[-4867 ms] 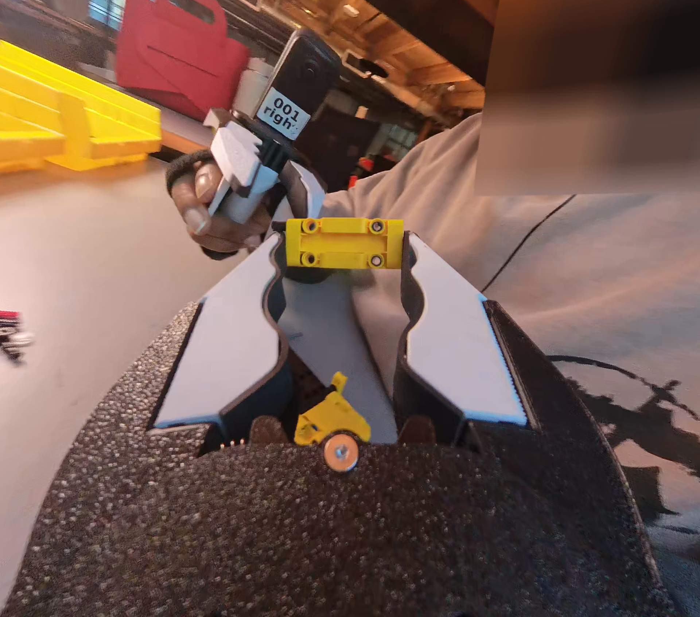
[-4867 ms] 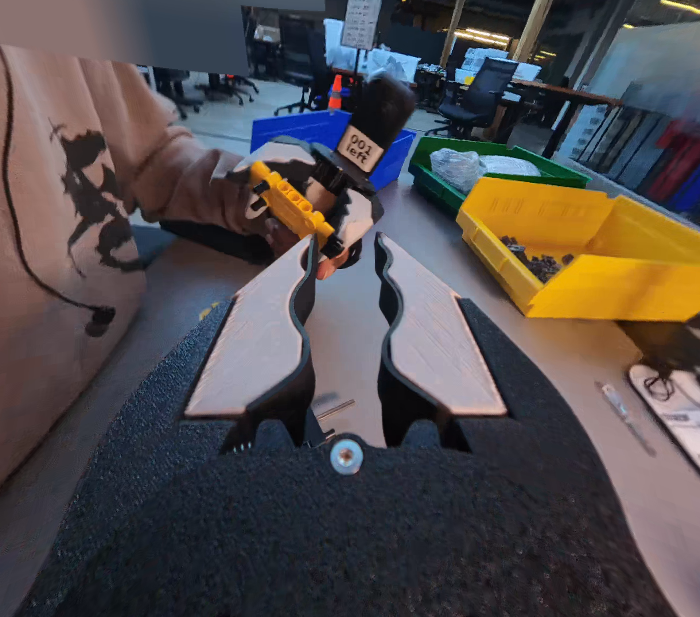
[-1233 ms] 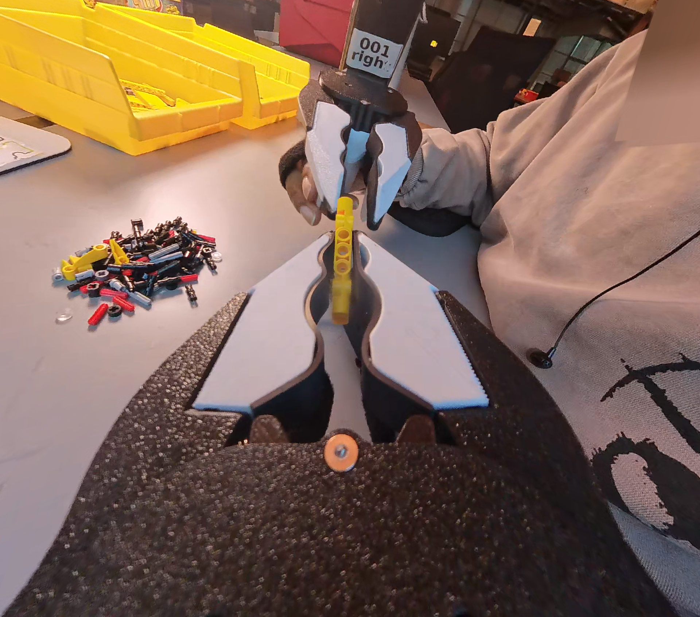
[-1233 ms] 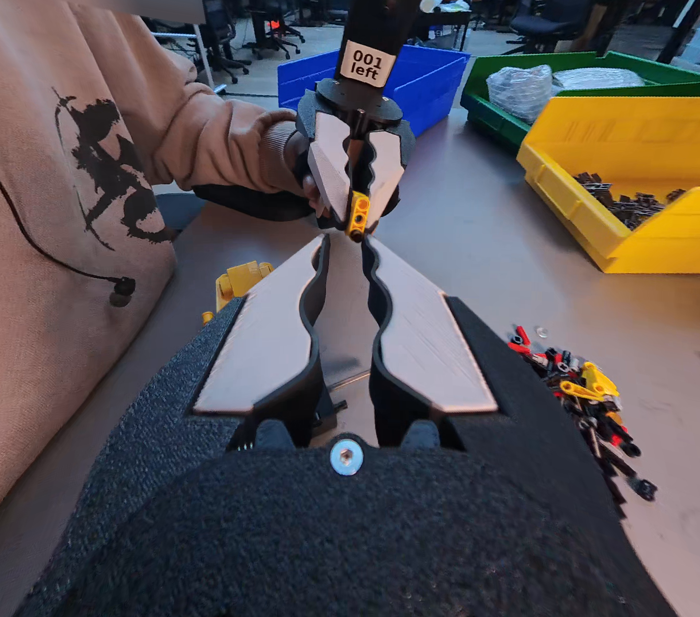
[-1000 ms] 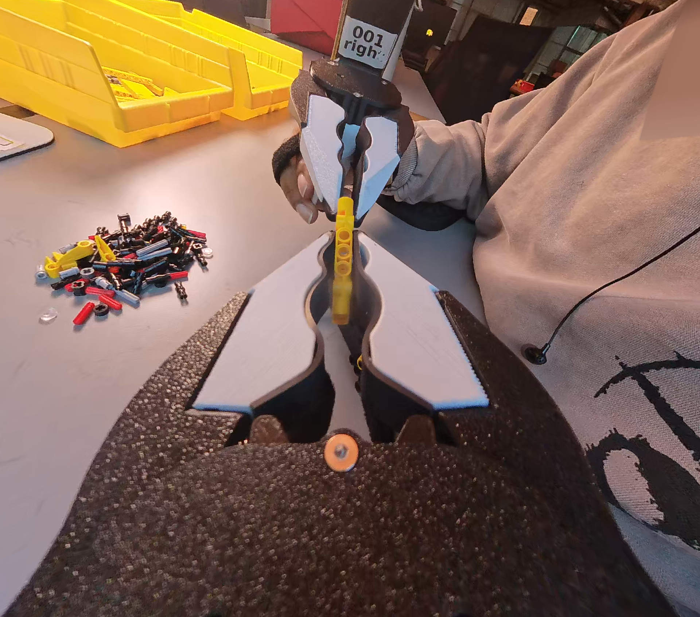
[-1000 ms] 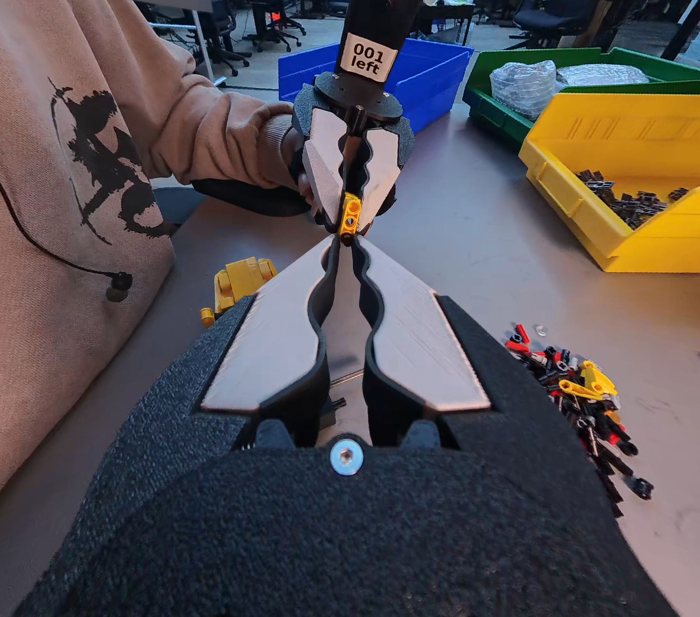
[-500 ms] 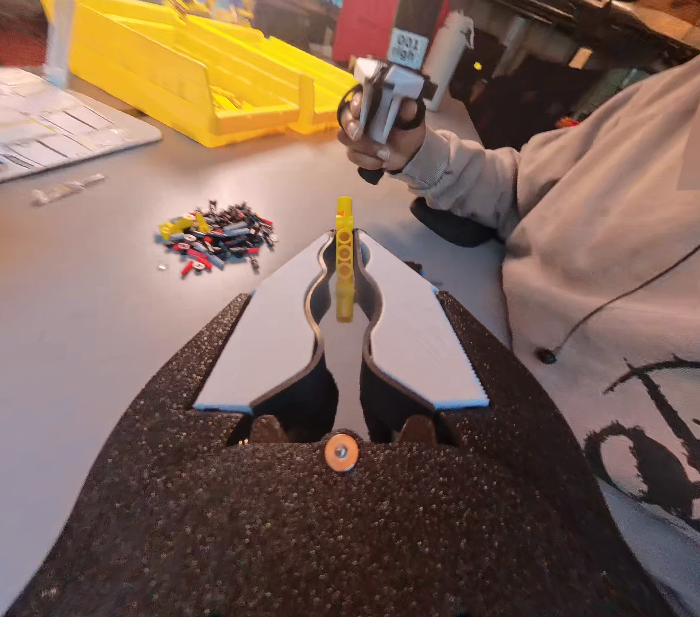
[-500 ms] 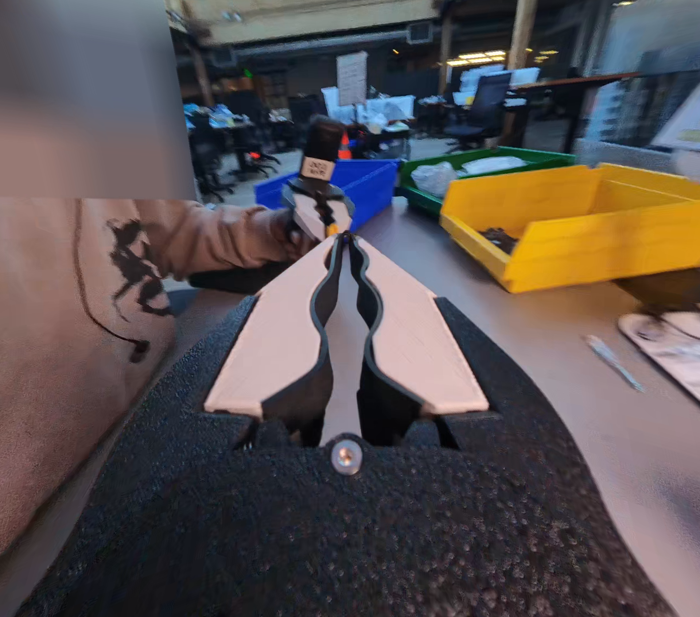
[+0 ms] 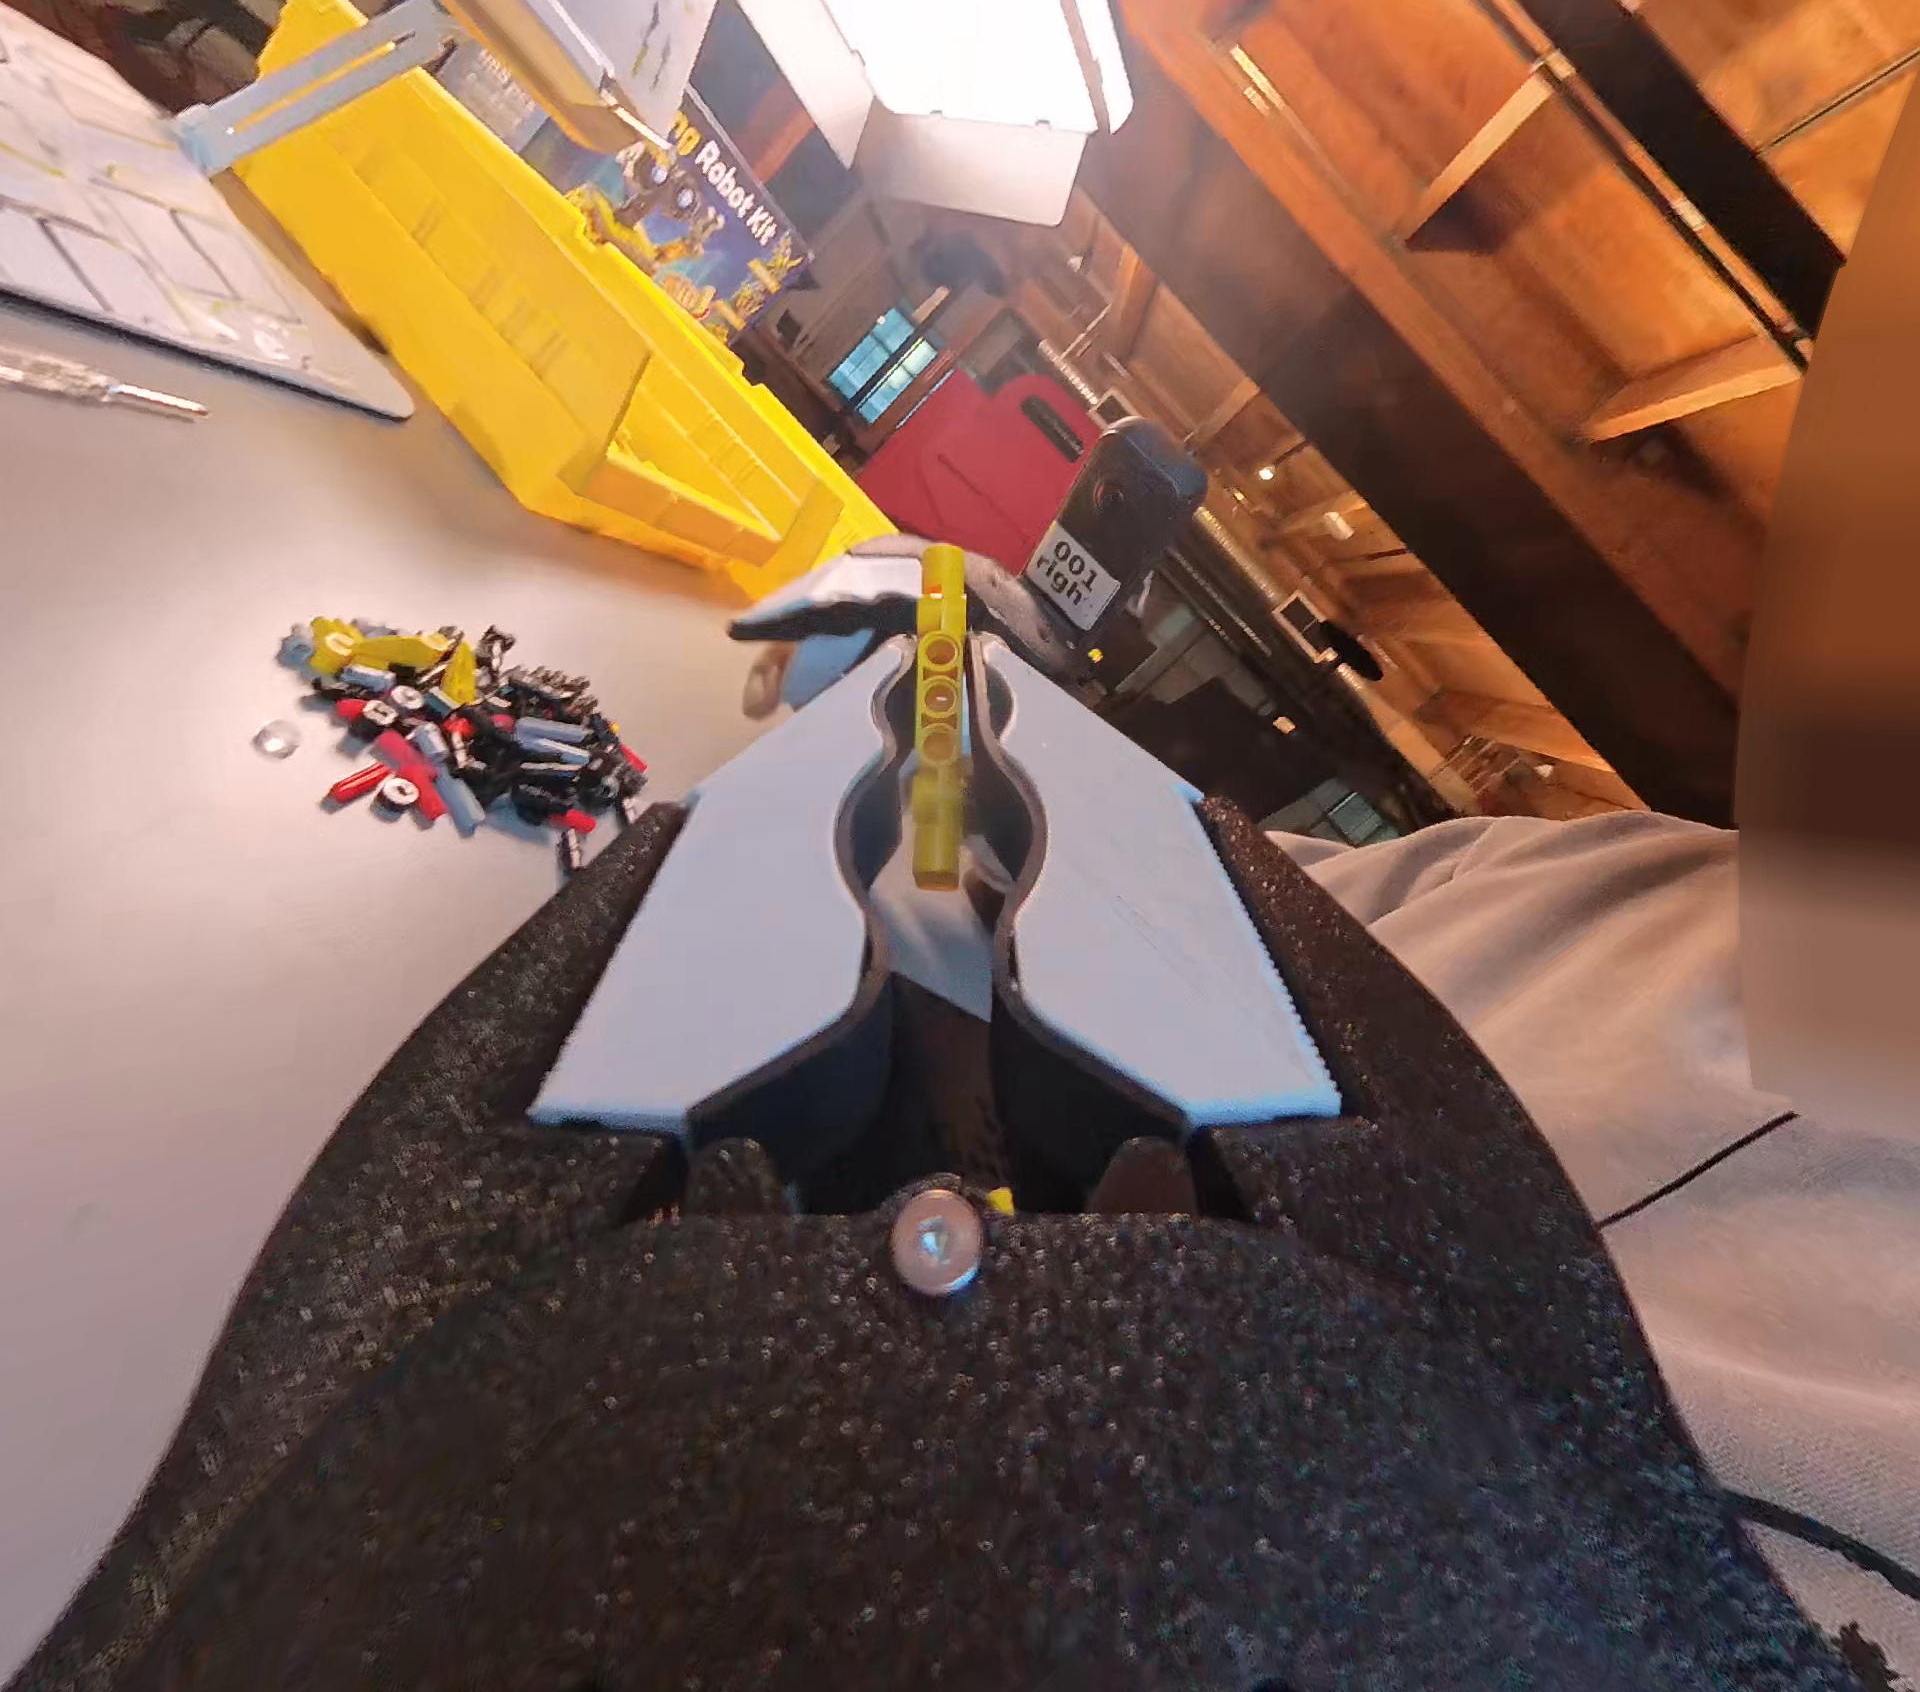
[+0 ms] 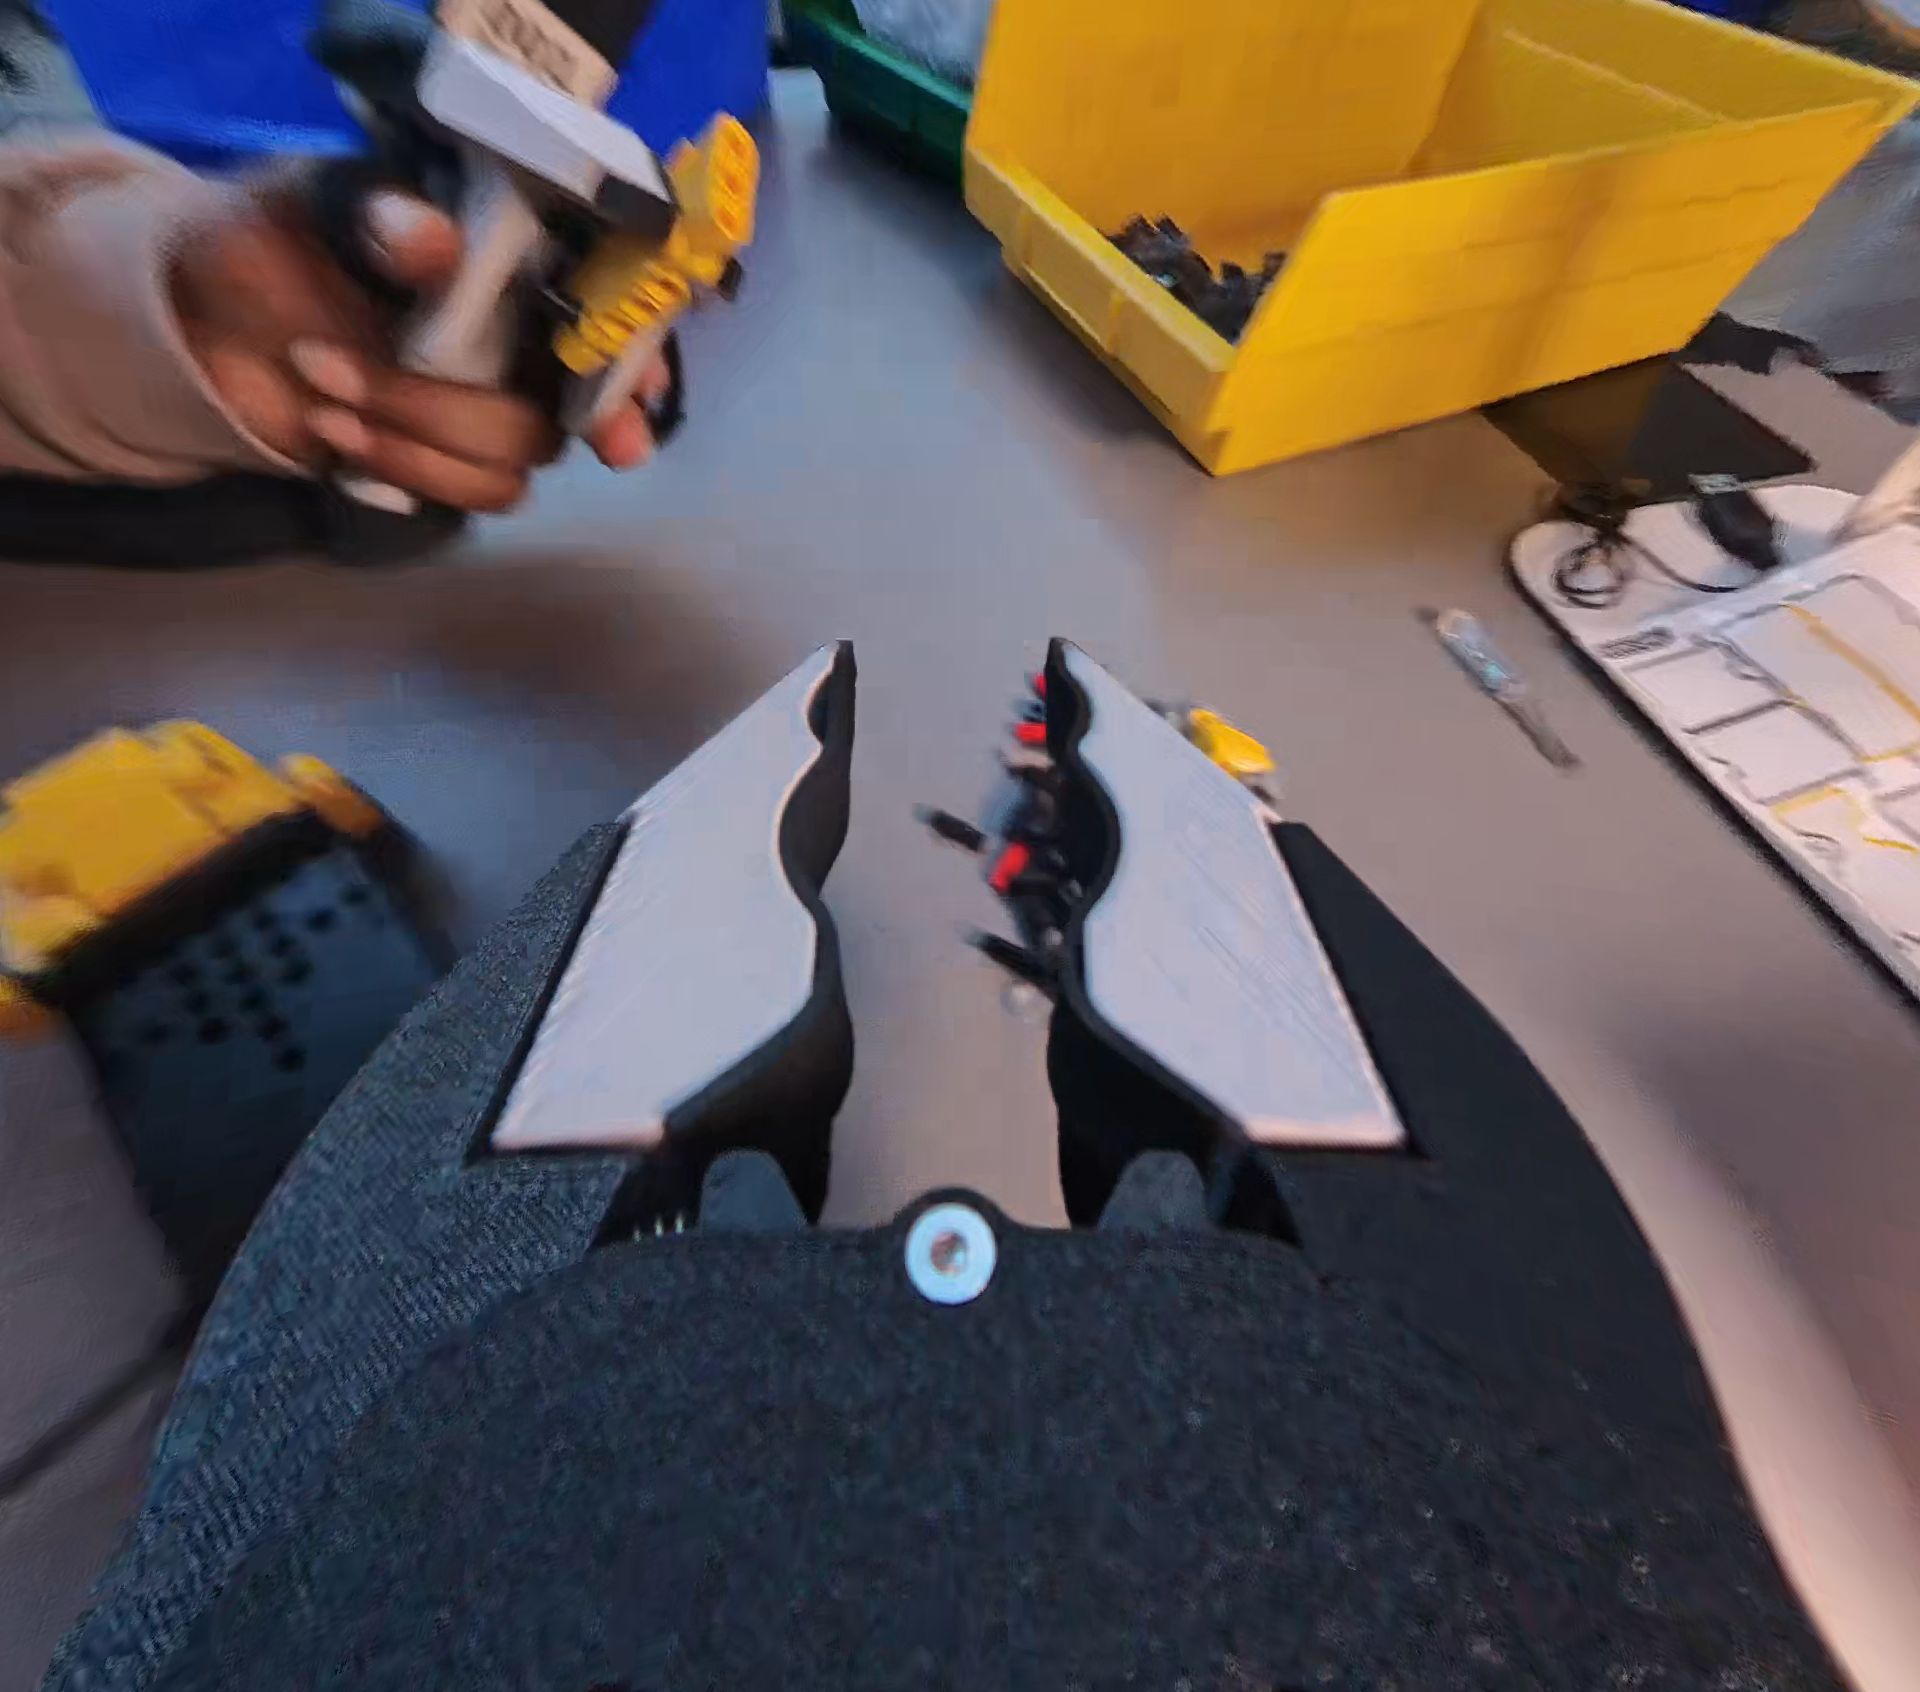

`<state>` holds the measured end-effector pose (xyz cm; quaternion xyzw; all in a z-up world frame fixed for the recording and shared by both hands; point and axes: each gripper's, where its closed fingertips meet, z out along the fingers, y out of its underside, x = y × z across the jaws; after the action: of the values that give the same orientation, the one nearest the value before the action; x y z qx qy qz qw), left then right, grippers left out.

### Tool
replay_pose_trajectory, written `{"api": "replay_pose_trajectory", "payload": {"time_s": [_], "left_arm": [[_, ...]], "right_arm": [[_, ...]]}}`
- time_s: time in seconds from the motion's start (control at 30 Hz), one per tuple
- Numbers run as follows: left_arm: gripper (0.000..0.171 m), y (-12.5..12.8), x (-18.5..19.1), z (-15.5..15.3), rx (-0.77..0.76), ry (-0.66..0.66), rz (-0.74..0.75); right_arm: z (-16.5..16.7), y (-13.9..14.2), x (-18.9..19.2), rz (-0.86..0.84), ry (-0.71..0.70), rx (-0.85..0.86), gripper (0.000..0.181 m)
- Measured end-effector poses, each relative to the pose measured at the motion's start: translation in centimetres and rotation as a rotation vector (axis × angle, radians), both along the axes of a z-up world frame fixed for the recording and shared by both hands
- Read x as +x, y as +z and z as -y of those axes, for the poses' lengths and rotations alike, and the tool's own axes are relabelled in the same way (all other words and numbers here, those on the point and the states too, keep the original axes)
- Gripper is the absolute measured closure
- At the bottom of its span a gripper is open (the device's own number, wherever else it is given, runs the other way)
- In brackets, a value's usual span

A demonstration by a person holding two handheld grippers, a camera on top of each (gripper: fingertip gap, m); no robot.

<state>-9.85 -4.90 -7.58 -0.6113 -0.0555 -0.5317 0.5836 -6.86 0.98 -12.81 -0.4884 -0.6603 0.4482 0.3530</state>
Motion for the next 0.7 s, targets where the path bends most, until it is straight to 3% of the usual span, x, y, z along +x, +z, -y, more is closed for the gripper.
{"api": "replay_pose_trajectory", "payload": {"time_s": [0.13,0.23,0.33,0.5,0.7], "left_arm": [[0.166,1.5,2.1,0.5,0.12,-0.029,-0.057],[0.165,2.2,3.8,1.0,0.194,-0.048,-0.132],[0.165,2.5,4.5,1.6,0.23,-0.058,-0.173],[0.165,2.9,4.6,2.5,0.268,-0.09,-0.2],[0.165,1.5,5.2,2.5,0.224,-0.108,-0.303]], "right_arm": [[6.7,2.9,0.2,-0.052,0.148,-0.302,0.148],[8.7,3.8,-0.3,-0.079,0.196,-0.413,0.154],[9.4,5.2,0.2,-0.125,0.285,-0.492,0.175],[8.9,6.5,1.5,-0.161,0.334,-0.498,0.176],[6.6,7.8,2.2,-0.23,0.27,-0.421,0.181]]}}
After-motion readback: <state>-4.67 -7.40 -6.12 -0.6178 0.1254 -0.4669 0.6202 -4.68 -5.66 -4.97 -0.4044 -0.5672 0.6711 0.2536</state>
